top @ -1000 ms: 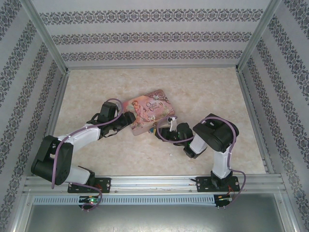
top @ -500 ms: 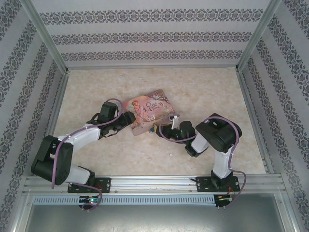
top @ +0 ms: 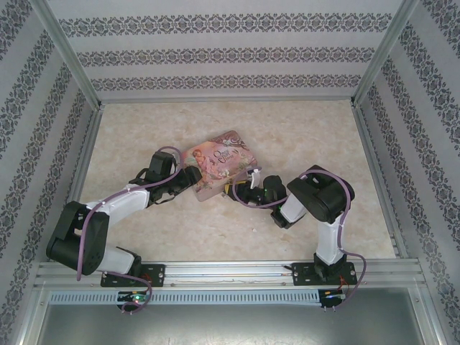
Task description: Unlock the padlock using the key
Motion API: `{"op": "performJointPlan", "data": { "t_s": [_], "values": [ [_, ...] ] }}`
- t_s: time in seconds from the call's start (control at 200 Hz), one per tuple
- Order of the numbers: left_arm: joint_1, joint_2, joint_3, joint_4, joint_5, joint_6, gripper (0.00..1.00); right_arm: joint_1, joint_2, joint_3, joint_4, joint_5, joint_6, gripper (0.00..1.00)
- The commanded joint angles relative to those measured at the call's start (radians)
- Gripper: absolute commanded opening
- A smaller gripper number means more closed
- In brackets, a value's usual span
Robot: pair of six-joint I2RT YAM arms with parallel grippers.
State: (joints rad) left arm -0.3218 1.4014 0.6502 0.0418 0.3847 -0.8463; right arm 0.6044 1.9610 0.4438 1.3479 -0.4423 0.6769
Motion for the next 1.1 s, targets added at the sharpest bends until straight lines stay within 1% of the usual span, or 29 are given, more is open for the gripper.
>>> {"op": "performJointPlan", "data": {
  "t_s": [0.0, 0.165, 0.34, 0.53, 0.72, 0.894, 1.094],
  "values": [
    [-0.015, 0.021, -0.006, -0.065, -0.001, -0.003, 0.67, 0.01, 0.015, 0.026, 0.037, -0.068, -0.032, 0.42],
    [-0.015, 0.026, -0.003, -0.066, 0.0, -0.002, 0.67, 0.014, 0.012, 0.02, 0.037, -0.096, -0.05, 0.39],
    [-0.016, 0.026, 0.0, -0.066, -0.003, -0.003, 0.67, 0.008, 0.005, 0.005, 0.037, -0.098, -0.065, 0.35],
    [-0.014, 0.027, 0.007, -0.072, -0.003, -0.001, 0.67, 0.009, 0.012, 0.014, 0.037, -0.108, -0.062, 0.28],
    [-0.016, 0.027, 0.007, -0.071, -0.001, -0.001, 0.67, 0.011, 0.01, 0.009, 0.037, -0.104, -0.068, 0.3],
    [-0.017, 0.025, 0.002, -0.069, 0.0, -0.004, 0.66, 0.014, 0.014, 0.022, 0.037, -0.097, -0.061, 0.24],
    [-0.018, 0.021, -0.008, -0.065, -0.002, -0.008, 0.66, 0.03, 0.018, 0.037, 0.037, -0.049, -0.022, 0.16]
  ]
}}
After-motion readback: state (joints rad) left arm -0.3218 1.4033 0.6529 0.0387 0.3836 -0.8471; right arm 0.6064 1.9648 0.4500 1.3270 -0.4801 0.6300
